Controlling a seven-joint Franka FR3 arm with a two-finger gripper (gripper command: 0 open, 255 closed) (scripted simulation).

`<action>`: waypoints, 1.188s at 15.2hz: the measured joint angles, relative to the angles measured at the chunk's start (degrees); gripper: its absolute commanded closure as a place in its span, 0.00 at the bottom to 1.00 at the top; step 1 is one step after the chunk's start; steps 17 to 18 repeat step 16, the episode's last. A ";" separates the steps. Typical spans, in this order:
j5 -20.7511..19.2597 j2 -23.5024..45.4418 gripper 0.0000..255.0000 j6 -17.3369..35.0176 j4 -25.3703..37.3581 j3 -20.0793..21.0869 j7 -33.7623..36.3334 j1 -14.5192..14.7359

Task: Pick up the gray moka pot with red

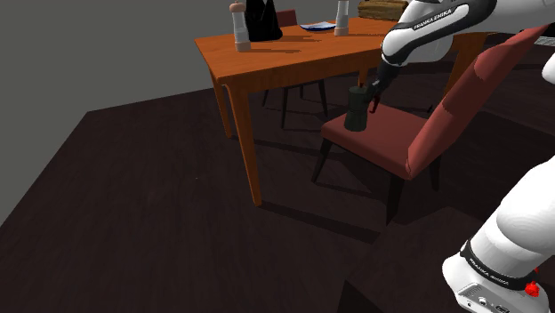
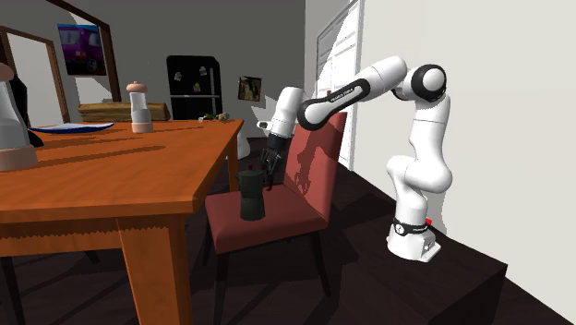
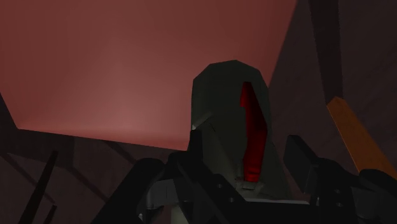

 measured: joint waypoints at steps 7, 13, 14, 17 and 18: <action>-1.11 -1.60 1.00 -4.64 2.86 0.45 1.28 -0.15; -1.61 -2.43 1.00 -9.15 6.58 0.64 1.80 -0.23; -1.70 -2.59 1.00 -9.99 7.26 0.68 1.91 -0.24; -1.75 -2.66 1.00 -11.18 8.41 0.71 2.00 -0.24; -1.75 -2.66 1.00 -11.18 8.41 0.71 2.00 -0.24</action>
